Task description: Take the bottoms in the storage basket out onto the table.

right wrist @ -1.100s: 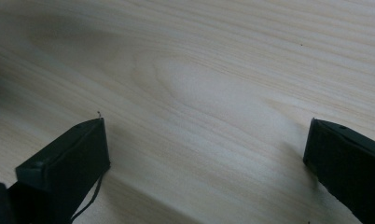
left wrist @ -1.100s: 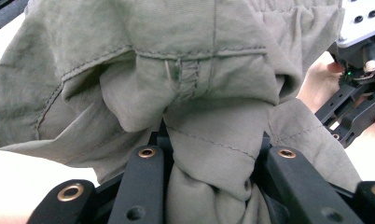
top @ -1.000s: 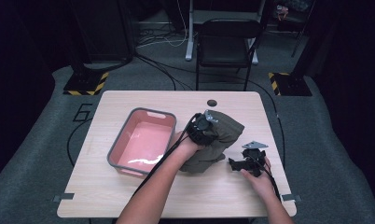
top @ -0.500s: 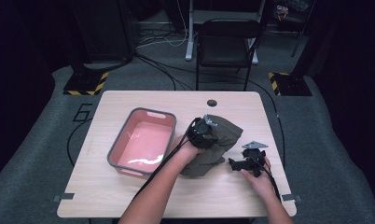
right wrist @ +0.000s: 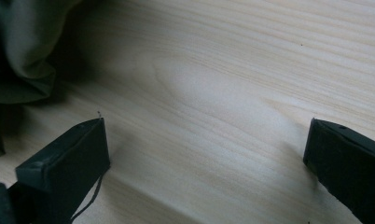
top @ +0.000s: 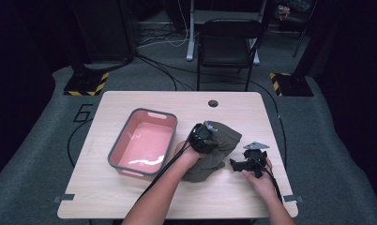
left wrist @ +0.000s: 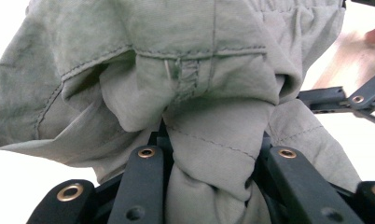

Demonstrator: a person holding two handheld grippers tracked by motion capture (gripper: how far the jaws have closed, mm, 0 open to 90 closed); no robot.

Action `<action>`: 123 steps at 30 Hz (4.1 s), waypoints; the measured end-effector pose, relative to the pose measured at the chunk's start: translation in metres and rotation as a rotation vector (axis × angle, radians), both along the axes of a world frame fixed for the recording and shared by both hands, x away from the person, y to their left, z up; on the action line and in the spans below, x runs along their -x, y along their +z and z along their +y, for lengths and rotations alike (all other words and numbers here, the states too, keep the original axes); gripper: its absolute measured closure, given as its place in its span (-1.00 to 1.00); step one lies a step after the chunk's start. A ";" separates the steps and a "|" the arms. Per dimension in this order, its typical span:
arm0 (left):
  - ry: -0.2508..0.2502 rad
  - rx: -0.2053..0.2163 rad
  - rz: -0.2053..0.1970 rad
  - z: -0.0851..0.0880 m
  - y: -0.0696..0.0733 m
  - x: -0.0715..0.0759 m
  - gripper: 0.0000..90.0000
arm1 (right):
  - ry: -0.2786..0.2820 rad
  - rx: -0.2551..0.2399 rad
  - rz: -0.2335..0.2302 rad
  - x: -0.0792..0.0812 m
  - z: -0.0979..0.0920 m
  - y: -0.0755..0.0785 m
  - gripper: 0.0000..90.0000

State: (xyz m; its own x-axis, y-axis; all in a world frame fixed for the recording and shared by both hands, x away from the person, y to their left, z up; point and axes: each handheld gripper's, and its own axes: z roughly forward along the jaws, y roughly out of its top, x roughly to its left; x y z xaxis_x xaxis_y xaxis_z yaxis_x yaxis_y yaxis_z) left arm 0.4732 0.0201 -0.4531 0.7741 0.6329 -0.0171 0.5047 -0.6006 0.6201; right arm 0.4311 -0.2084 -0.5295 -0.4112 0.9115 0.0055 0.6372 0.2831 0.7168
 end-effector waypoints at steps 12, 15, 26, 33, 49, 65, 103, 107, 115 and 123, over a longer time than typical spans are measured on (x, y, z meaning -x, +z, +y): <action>0.036 0.021 0.019 0.002 -0.012 -0.003 0.51 | 0.000 0.000 0.000 0.000 0.000 0.000 -1.00; 0.048 0.014 0.016 0.003 -0.014 -0.004 0.50 | 0.000 0.000 0.000 0.000 0.000 0.000 -1.00; 0.071 0.062 0.054 0.002 -0.023 -0.004 0.22 | 0.000 0.000 0.000 0.000 0.000 0.000 -1.00; 0.071 0.102 0.077 0.004 -0.020 -0.005 -0.10 | 0.000 0.000 0.000 0.000 0.000 0.000 -1.00; 0.095 0.183 0.075 0.015 -0.004 -0.006 -0.45 | 0.000 0.000 0.000 0.000 0.000 0.000 -1.00; 0.080 0.211 0.035 0.032 0.024 -0.003 -0.44 | 0.000 0.000 0.000 0.000 0.000 0.000 -1.00; 0.163 0.188 -0.059 0.112 0.072 0.005 -0.43 | 0.000 0.000 0.000 0.000 0.000 0.000 -1.00; 0.186 0.195 -0.058 0.125 0.072 0.004 -0.43 | -0.001 0.000 0.000 0.000 0.000 0.000 -1.00; 0.221 0.196 -0.072 0.149 0.074 0.004 -0.43 | -0.001 -0.001 0.000 0.000 0.000 0.000 -1.00; 0.247 0.183 -0.078 0.170 0.072 0.008 -0.43 | -0.001 -0.001 0.000 0.000 0.000 0.000 -1.00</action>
State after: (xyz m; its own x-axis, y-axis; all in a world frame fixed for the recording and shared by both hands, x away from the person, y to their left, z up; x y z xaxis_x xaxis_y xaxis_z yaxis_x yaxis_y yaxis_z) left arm 0.4652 0.1905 -0.3808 0.6008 0.7938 -0.0946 0.5680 -0.3407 0.7492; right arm 0.4311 -0.2083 -0.5295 -0.4106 0.9118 0.0061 0.6374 0.2822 0.7169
